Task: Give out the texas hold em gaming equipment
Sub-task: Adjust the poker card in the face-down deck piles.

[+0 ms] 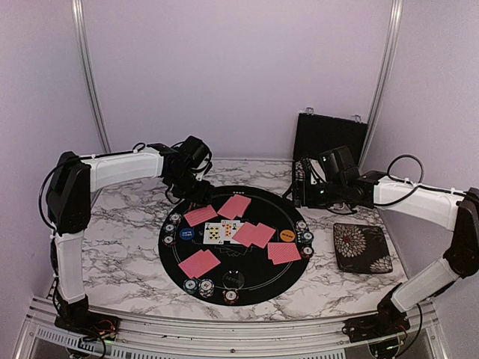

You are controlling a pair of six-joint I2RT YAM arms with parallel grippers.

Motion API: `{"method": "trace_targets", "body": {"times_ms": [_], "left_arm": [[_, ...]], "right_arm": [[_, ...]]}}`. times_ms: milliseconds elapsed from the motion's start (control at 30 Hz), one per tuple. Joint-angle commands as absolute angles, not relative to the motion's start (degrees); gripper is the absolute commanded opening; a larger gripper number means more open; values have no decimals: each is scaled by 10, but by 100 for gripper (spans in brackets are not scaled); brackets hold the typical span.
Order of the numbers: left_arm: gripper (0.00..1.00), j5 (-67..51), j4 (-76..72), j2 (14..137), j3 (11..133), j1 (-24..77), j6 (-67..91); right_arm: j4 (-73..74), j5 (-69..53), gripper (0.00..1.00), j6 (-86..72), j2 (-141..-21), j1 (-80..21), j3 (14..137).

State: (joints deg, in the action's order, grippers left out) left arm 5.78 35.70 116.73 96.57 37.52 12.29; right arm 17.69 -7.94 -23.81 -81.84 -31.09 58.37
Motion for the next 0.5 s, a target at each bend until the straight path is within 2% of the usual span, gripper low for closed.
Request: {"method": "trace_targets", "body": {"times_ms": [0, 233, 467], "left_arm": [[68, 75, 348, 1182, 960, 397, 105], [48, 91, 349, 1250, 1001, 422, 106], [41, 92, 349, 1291, 1039, 423, 117]], "right_arm": [[185, -64, 71, -241, -808, -319, 601], [181, -65, 69, -245, -803, -319, 595], [185, -62, 69, -245, -791, -320, 592]]}}
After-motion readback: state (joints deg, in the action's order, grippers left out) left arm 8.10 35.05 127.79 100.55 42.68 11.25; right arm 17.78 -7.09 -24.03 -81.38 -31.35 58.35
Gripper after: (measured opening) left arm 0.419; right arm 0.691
